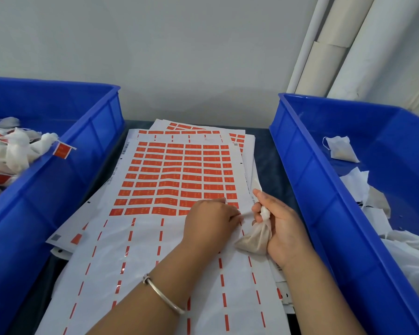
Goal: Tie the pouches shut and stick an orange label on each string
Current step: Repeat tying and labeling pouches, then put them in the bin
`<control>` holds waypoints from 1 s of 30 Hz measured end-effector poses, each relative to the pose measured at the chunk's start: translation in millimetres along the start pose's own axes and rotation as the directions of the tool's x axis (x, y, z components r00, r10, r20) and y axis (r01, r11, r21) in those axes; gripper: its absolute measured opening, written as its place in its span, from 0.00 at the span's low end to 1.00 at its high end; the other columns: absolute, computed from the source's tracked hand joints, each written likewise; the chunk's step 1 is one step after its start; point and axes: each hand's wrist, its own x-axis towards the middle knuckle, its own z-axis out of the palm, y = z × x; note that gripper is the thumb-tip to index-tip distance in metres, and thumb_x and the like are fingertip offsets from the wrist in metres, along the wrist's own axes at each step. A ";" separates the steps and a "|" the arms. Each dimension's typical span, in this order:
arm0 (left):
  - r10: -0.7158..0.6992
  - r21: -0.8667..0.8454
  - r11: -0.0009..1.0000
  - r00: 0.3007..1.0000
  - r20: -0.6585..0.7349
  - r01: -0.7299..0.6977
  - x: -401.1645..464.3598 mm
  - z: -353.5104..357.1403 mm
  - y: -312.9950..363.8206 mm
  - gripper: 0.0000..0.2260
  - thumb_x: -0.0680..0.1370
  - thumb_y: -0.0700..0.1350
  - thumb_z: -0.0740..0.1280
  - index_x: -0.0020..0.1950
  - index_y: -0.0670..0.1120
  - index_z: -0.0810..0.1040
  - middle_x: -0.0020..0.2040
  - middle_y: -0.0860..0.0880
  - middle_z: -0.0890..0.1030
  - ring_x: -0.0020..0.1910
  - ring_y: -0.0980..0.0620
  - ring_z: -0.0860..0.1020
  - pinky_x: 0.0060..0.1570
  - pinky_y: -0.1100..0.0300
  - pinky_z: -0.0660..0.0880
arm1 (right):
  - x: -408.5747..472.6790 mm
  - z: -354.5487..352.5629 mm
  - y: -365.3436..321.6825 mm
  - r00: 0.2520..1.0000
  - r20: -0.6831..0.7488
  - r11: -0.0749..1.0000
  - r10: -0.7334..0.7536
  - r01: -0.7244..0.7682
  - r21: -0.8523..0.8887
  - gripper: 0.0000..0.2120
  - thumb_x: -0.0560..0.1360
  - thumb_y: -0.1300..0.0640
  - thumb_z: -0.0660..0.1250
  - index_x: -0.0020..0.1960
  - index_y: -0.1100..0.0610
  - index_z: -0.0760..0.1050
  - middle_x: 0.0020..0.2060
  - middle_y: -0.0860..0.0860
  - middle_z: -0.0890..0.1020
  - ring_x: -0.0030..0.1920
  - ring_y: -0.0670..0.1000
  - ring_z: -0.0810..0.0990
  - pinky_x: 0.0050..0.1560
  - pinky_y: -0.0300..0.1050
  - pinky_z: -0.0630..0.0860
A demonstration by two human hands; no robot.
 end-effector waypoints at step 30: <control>-0.150 -0.192 0.974 0.980 -0.133 0.123 4.0 10.6 -4.2 0.11 0.77 0.53 0.64 0.56 0.52 0.81 0.53 0.54 0.81 0.46 0.55 0.76 0.54 0.60 0.75 | -1.6 5.3 4.0 0.998 0.001 0.990 -0.067 0.067 -0.126 0.14 0.59 0.44 0.72 0.39 0.51 0.85 0.32 0.50 0.82 0.30 0.46 0.80 0.32 0.38 0.77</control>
